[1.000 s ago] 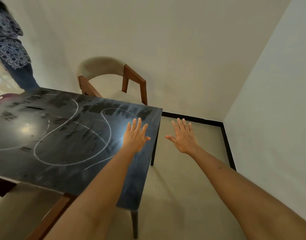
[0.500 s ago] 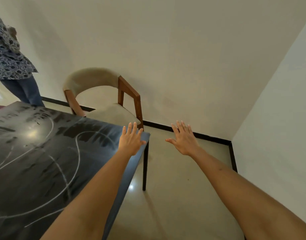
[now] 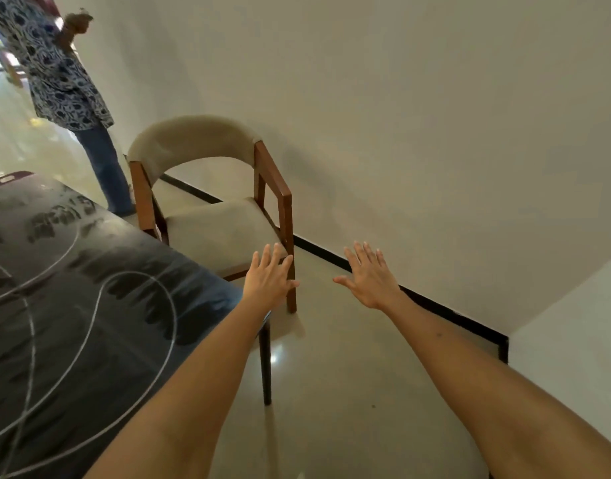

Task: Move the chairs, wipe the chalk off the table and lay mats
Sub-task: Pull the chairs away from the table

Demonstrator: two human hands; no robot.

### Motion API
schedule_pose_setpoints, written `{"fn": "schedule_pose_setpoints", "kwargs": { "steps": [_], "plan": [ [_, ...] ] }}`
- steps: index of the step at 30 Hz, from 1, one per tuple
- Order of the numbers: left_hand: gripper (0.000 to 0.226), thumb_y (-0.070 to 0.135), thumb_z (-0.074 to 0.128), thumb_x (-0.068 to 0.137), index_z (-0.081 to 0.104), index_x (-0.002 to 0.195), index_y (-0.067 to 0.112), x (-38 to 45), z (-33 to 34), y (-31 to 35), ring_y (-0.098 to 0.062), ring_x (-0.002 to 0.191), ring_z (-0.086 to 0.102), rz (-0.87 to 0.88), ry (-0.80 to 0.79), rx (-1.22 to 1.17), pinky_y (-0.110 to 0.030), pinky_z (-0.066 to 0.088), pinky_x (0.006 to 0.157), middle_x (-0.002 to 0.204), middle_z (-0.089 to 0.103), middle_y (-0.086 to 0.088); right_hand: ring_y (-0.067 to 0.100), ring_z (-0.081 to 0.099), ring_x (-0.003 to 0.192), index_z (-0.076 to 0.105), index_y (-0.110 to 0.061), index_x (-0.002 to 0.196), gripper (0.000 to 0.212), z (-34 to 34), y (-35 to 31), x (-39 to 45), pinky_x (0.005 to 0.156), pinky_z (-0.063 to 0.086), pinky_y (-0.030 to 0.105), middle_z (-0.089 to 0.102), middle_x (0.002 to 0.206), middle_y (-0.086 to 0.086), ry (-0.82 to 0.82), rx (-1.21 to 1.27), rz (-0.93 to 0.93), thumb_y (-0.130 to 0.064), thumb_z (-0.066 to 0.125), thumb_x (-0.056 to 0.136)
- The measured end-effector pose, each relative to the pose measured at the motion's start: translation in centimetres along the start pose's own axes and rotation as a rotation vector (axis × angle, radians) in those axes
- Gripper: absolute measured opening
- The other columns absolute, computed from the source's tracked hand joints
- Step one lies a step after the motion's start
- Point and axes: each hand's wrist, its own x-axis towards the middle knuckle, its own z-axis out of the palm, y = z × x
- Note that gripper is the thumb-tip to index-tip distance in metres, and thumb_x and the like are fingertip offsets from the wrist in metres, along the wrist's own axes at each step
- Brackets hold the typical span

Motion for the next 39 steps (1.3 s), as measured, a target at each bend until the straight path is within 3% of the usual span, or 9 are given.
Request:
{"fn": "schedule_pose_setpoints", "kwargs": {
  "steps": [10,20,32,39],
  "plan": [
    [0.065,0.053,0.029,0.098,0.013,0.151,0.018,12.3,3.3,0.0,-0.034,0.147,0.002,-0.139,-0.080,-0.064,-0.049,0.011,0.119,0.159,0.003,-0.018,0.029,-0.005,0.149,0.003,-0.013,0.155,0.078,2.5,6.1,12.8,0.121,-0.002,0.045,-0.001,0.162,0.014,-0.108,-0.015,-0.157,-0.060,0.026,0.097],
    [0.064,0.051,0.032,0.098,0.017,0.150,0.017,22.0,4.3,-1.6,-0.034,0.147,0.003,-0.264,-0.155,-0.093,-0.049,0.011,0.119,0.158,0.004,-0.018,0.030,-0.004,0.149,0.004,-0.012,0.154,0.080,2.9,9.7,25.6,0.120,-0.002,0.045,0.002,0.162,0.013,-0.114,-0.016,-0.289,-0.062,0.027,0.096],
    [0.066,0.051,0.029,0.098,0.012,0.151,0.016,36.2,4.9,0.9,-0.034,0.147,0.002,-0.502,-0.163,-0.152,-0.049,0.011,0.119,0.158,0.004,-0.018,0.030,-0.004,0.149,0.003,-0.012,0.154,0.078,1.5,17.5,42.3,0.121,-0.002,0.044,0.000,0.162,0.014,-0.167,-0.118,-0.535,-0.059,0.028,0.097],
    [0.067,0.052,0.025,0.099,0.007,0.152,0.015,41.0,5.6,1.3,-0.035,0.147,0.000,-0.644,-0.194,-0.244,-0.049,0.009,0.119,0.158,0.000,-0.019,0.030,-0.003,0.149,0.004,-0.011,0.154,0.078,2.4,18.8,49.6,0.121,-0.001,0.045,0.002,0.162,0.014,-0.185,-0.144,-0.678,-0.059,0.027,0.097]
  ]
}}
